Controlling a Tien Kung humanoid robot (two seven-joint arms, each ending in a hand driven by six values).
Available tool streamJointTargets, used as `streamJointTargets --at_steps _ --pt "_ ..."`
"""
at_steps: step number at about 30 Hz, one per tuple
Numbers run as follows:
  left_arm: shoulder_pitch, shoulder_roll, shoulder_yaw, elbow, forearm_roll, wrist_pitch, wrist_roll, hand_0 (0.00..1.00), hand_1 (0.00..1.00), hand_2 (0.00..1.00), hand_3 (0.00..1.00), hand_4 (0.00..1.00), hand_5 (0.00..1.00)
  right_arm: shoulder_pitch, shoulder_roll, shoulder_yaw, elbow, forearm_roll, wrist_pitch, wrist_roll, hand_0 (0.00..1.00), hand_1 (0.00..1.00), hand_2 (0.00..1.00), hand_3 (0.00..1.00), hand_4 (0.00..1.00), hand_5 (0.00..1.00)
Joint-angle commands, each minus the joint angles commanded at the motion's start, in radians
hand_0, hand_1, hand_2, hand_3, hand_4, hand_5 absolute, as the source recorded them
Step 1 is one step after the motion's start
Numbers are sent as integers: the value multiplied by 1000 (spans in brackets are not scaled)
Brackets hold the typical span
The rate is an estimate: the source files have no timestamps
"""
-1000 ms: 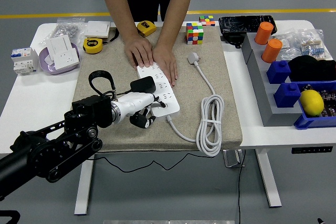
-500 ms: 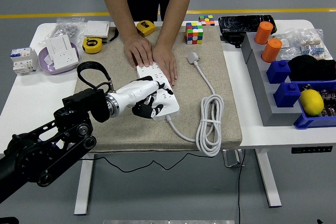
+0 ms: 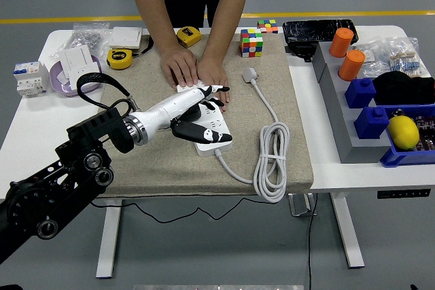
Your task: Pick up the plug,place it near the board,insert it into the board,press the button
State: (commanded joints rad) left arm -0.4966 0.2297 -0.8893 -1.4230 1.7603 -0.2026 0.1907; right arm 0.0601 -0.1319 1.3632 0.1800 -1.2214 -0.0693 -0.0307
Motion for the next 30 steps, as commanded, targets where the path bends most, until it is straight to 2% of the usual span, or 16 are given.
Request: streamJointTargets --at_steps 3,4,9,10,21,30 --pt "-12 1 22 21 48 4 -5 375 442 491 998 748 196 1 0 -1 0 1 0 0 977 830 761 796 998 979" --pt "-17 2 33 32 59 10 -9 236 139 236 941 572 133 2 0 -1 0 1 0 0 976 829 761 796 998 979" --pt "-36 3 67 62 94 16 -11 236 139 236 941 572 133 5 -1 -4 0 5 1 1 976 829 761 796 998 979" --pt "-39 3 76 68 95 16 -8 161 51 157 878 540 2 5 -1 -3 0 4 0 0 972 829 761 796 998 979" --pt "-68 4 162 149 128 4 1 145 34 146 872 581 2 7 -2 -4 0 4 1 2 970 828 761 796 998 979" --pt "-71 0 173 182 133 -8 3 144 26 145 861 601 2 5 -2 -1 0 -1 2 0 970 827 761 796 998 978"
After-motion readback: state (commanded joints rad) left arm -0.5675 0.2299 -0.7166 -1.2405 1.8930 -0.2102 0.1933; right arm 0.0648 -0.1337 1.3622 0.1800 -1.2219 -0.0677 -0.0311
